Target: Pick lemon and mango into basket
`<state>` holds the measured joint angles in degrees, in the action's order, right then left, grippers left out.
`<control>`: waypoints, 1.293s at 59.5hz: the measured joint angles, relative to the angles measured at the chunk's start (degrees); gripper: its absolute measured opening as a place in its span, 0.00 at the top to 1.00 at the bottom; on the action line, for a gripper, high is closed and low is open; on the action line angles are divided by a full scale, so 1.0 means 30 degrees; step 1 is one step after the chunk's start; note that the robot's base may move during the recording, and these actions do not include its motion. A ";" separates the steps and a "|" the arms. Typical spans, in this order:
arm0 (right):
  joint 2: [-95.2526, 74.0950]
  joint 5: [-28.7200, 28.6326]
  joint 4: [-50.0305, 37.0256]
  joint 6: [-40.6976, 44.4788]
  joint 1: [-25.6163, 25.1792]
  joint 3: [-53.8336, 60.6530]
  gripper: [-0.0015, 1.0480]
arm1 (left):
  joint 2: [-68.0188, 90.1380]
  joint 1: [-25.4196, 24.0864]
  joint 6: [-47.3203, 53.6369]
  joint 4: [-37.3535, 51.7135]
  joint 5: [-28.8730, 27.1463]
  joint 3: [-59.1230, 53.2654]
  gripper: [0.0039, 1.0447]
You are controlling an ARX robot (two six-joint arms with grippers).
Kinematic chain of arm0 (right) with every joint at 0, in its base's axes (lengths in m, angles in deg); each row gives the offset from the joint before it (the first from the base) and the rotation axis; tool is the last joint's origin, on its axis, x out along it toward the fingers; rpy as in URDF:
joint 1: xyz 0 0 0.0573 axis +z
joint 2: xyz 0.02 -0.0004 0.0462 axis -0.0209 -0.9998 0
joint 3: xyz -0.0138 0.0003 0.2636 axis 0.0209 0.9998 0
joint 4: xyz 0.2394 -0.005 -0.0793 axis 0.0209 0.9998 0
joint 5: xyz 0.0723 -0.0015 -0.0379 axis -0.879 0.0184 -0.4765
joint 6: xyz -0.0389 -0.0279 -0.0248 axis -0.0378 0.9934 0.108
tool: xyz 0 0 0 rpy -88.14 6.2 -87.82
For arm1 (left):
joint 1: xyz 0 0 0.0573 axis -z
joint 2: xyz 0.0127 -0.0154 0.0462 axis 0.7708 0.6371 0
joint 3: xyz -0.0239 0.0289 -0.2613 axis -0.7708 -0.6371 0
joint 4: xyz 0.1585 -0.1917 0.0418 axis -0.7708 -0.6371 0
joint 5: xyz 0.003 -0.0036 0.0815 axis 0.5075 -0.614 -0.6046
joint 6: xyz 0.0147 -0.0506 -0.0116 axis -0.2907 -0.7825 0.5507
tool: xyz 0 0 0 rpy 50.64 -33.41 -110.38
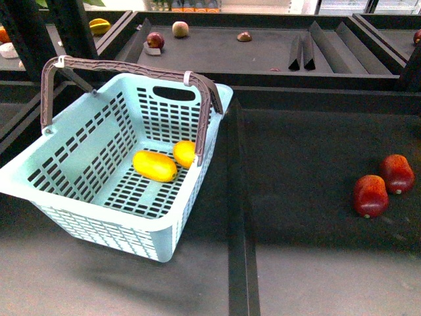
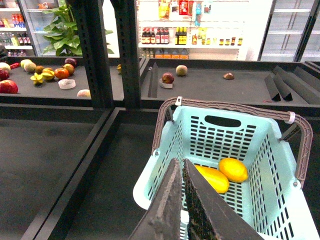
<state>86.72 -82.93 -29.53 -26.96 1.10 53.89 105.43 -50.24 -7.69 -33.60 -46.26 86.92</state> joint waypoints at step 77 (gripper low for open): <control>0.0000 0.0000 0.0000 0.0000 0.0000 0.0000 0.08 | -0.7745 0.0000 0.0000 -0.7774 -0.0007 0.0007 0.94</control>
<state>86.72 -82.93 -29.53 -26.96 1.10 53.89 82.20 -50.24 -7.69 -56.92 -46.28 86.94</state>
